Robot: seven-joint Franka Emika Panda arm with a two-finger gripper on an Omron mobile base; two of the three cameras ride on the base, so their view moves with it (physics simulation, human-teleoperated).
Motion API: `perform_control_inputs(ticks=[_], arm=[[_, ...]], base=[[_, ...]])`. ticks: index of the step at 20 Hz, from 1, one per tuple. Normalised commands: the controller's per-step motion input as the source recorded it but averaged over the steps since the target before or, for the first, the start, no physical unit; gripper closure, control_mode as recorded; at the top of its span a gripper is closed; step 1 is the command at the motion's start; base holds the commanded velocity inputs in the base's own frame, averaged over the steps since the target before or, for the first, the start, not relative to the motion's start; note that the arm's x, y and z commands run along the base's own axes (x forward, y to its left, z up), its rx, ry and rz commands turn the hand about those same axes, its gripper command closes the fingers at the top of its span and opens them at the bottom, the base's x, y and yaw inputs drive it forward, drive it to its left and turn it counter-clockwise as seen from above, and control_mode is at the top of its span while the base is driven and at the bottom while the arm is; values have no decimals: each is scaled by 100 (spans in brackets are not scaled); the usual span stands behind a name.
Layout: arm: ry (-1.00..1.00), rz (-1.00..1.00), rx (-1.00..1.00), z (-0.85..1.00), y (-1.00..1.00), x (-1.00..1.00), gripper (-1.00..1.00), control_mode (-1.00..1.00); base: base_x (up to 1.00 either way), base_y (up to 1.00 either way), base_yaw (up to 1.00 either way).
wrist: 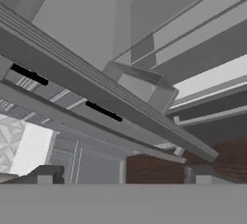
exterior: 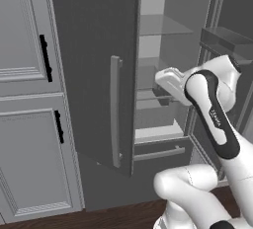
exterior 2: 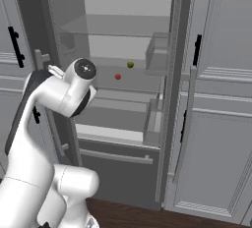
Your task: Take the strawberry from the fridge and place it on top of the pancake, located on the dining counter.
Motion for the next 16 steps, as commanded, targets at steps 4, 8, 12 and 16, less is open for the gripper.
perform_control_inputs(ticks=[4, 8, 12, 16], arm=[[8, 0, 12, -19, 0, 36, -100, -100], [4, 0, 11, -21, 0, 43, -100, -100], [5, 0, 11, -14, 0, 54, -100, -100], [5, 0, 11, -13, 0, 64, -100, -100]], base=[[0, 0, 0], [0, 0, 0], [0, 0, 0], [0, 0, 0]])
